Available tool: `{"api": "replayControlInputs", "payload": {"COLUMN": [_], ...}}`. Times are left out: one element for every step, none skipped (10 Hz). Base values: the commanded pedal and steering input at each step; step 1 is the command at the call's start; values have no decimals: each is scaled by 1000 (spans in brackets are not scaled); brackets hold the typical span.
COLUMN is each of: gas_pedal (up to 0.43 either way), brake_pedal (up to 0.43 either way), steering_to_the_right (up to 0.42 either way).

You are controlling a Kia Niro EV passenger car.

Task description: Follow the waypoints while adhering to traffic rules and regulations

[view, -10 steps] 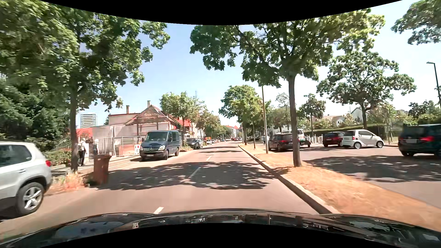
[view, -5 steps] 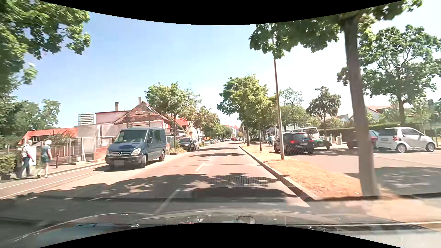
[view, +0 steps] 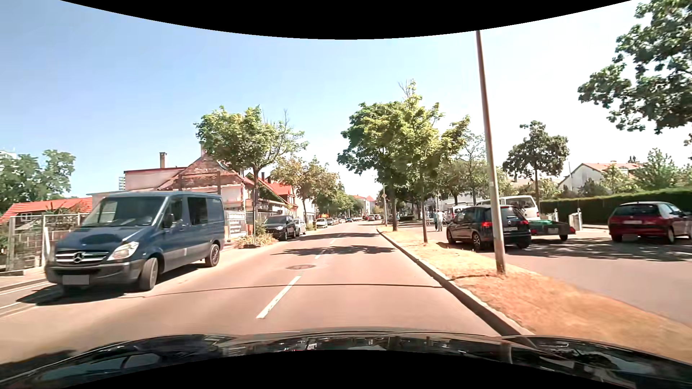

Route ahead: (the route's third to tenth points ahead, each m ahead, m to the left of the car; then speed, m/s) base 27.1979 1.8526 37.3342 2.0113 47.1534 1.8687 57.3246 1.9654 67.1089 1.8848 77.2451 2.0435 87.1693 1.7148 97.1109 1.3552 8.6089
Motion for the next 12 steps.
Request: {"api": "replayControlInputs", "payload": {"gas_pedal": [59,59,59,59,59,67,67,67,67,67,67,67], "brake_pedal": [0,0,0,0,0,0,0,0,0,0,0,0], "steering_to_the_right": [-1,-1,-1,0,-1,0,-1,-1,0,0,0,1]}}
